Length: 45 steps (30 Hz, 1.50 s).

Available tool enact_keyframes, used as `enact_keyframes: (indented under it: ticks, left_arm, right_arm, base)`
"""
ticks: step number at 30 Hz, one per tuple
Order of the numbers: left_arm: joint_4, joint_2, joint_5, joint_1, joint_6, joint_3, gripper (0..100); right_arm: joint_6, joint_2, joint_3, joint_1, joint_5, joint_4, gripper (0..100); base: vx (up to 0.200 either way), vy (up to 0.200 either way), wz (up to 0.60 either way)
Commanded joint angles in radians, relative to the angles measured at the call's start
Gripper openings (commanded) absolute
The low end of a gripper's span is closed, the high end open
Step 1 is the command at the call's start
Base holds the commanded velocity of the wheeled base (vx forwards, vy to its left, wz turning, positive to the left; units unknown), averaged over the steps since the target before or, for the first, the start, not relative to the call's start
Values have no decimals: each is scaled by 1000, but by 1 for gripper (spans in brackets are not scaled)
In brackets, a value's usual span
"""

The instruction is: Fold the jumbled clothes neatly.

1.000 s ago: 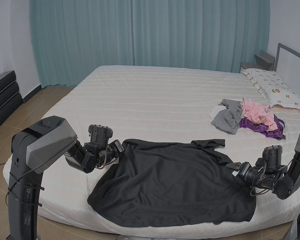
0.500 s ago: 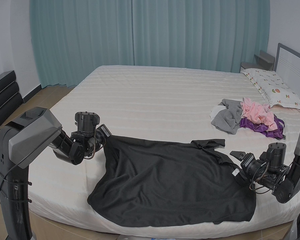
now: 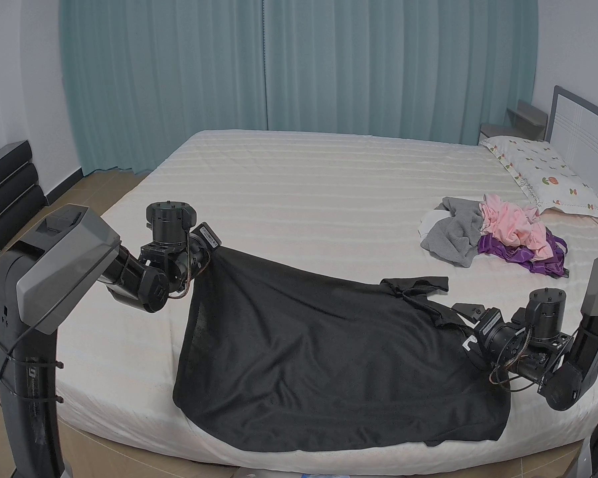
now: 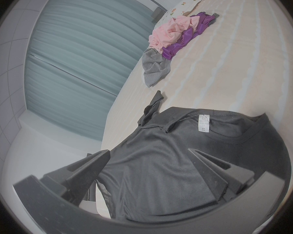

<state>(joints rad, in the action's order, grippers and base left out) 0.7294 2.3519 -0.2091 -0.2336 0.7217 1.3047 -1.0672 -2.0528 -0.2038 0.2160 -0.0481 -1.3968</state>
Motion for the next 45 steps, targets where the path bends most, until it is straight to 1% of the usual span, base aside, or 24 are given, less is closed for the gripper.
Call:
enact_keyframes:
  ticks: [1, 7, 10, 12, 14, 18, 20, 21, 22, 24, 25, 29, 31, 36, 40, 42, 45]
  left_arm:
    - [4, 6, -22, 2, -4, -21, 0]
    - [5, 10, -30, 5, -2, -45, 0]
    - [2, 12, -24, 8, 1, -50, 0]
    - [2, 12, -26, 8, 1, -51, 0]
    - [4, 20, -24, 8, -2, -41, 0]
    - [4, 20, -24, 8, -4, -41, 0]
    - [2, 20, -24, 8, -4, -41, 0]
    - [2, 20, -24, 8, -4, -41, 0]
    - [4, 20, -24, 10, -8, -42, 0]
    - [4, 20, -24, 13, -15, -45, 0]
    - [4, 20, -24, 19, -18, -48, 0]
    - [2, 23, -24, 28, -18, -53, 0]
    - [2, 26, -24, 30, -18, -53, 0]
    - [2, 30, -24, 31, -19, -51, 0]
    - [4, 36, -24, 33, -42, -44, 0]
    - [7, 56, -24, 39, -70, -28, 0]
    - [5, 92, -24, 46, -79, 22, 0]
  right_arm:
    - [-2, -29, -14, 6, -3, -13, 100]
    - [6, -144, -92, 10, -1, -33, 100]
    - [7, -164, -170, 10, -4, 2, 100]
    - [7, -165, -178, 10, -4, 10, 100]
    - [12, -182, -328, 0, -3, 176, 100]
    - [12, -231, -483, -17, -7, 328, 100]
    - [12, -270, -552, -17, -4, 374, 100]
    - [12, -270, -552, -17, -4, 374, 100]
    - [13, -296, -605, -18, 1, 403, 100]
    - [13, -308, -632, -20, 2, 418, 100]
    - [15, -319, -667, -23, 5, 447, 0]
    - [38, -322, -723, -32, 5, 553, 0]
    - [55, -323, -735, -35, 8, 573, 0]
    - [69, -305, -749, -70, 8, 561, 0]
    - [67, -296, -776, -96, 8, 550, 0]
    - [66, -294, -812, -118, 10, 549, 0]
    - [67, -297, -856, -142, 10, 561, 0]
  base:
    - [0, 0, 0]
    - [0, 0, 0]
    - [0, 0, 0]
    - [0, 0, 0]
    - [0, 0, 0]
    - [0, 0, 0]
    - [0, 0, 0]
    - [0, 0, 0]
    - [0, 0, 0]
    - [0, 0, 0]
    - [0, 0, 0]
    - [0, 0, 0]
    - [0, 0, 0]
    - [0, 0, 0]
    - [0, 0, 0]
    - [0, 0, 0]
    - [0, 0, 0]
